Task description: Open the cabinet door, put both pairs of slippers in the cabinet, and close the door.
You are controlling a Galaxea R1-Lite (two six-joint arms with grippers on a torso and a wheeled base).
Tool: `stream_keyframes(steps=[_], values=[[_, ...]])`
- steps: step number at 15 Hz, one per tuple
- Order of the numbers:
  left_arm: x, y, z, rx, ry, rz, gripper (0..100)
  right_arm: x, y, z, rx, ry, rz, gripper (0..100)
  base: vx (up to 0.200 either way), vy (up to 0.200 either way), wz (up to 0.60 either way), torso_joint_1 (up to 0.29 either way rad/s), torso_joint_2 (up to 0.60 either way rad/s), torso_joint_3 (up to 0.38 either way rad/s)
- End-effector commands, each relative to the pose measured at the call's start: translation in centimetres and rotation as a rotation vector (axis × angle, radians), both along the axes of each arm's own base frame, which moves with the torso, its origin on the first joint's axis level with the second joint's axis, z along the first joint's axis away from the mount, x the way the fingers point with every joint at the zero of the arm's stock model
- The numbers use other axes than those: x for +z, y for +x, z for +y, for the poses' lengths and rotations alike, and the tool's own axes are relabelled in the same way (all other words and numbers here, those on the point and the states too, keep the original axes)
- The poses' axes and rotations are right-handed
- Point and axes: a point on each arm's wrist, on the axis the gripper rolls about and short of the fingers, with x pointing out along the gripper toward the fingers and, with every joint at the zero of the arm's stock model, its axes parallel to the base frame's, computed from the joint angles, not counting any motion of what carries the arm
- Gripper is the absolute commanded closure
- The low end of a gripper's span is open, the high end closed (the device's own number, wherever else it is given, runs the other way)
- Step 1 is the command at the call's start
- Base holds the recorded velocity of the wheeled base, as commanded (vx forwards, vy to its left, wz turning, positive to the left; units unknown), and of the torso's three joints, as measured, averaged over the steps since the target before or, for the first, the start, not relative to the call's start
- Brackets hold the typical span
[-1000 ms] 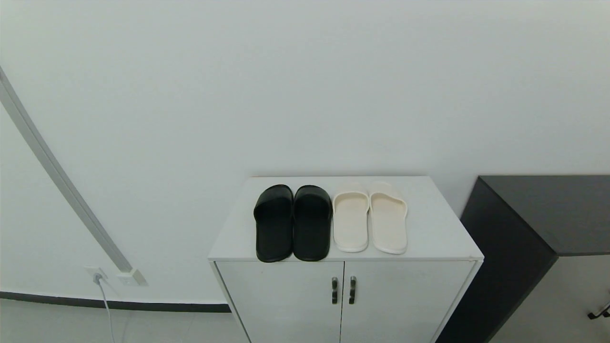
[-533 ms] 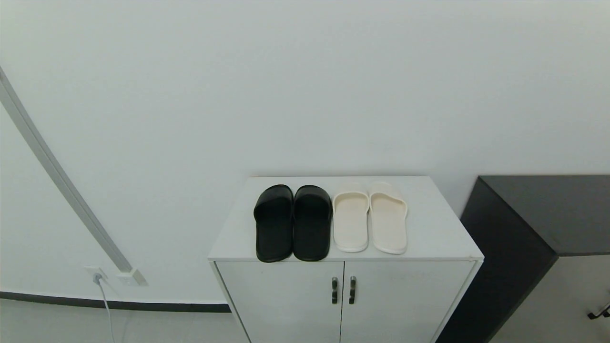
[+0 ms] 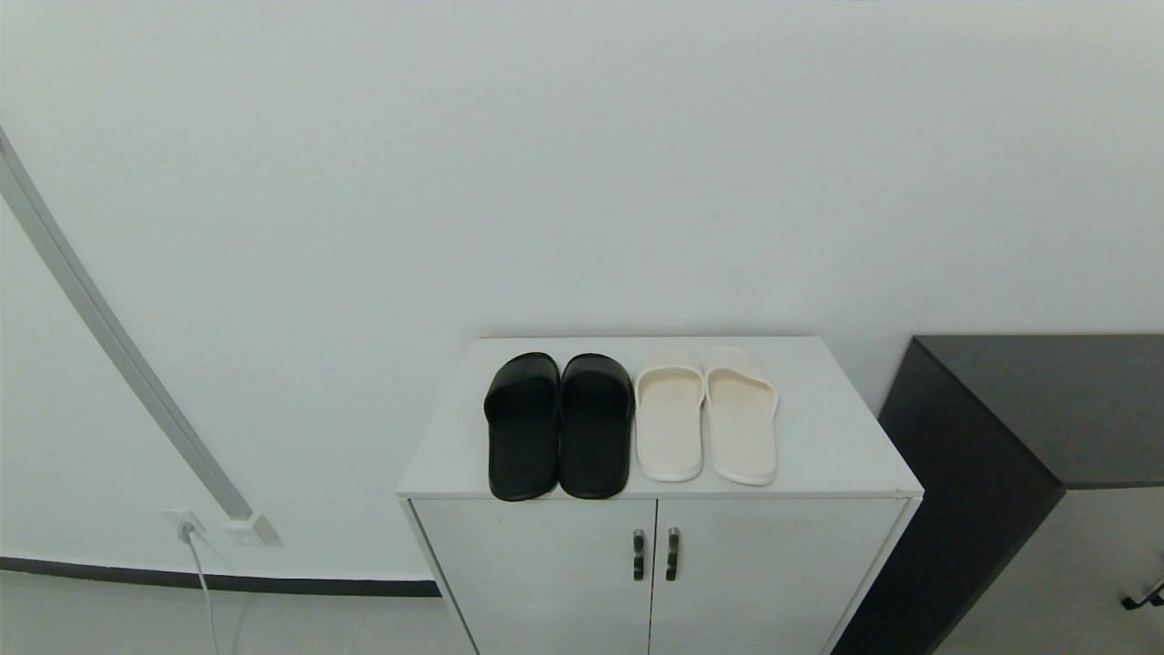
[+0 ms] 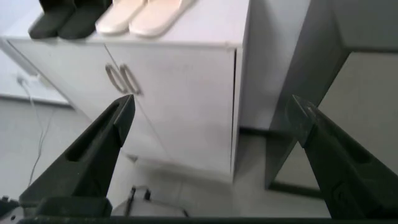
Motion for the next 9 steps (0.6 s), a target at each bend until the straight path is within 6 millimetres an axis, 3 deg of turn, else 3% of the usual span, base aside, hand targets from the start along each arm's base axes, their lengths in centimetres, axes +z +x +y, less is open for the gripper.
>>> stream_keyframes(steps=[1, 6, 9], values=[[0.0, 0.0, 0.0, 0.0, -0.001, 0.001, 100, 0.4, 3.9, 0.3, 0.057, -0.006, 0.134, 0, 0.0, 0.0, 0.0, 0.0, 0.0, 0.0], [0.0, 0.0, 0.0, 0.003, -0.002, 0.001, 100, 0.8, 9.8, 2.6, 0.15, -0.042, 0.17, 0, 0.0, 0.0, 0.0, 0.0, 0.0, 0.0], [0.0, 0.0, 0.0, 0.003, -0.002, 0.001, 100, 1.8, 12.0, 7.8, 0.178, -0.019, 0.148, 0, 0.0, 0.0, 0.0, 0.0, 0.0, 0.0]])
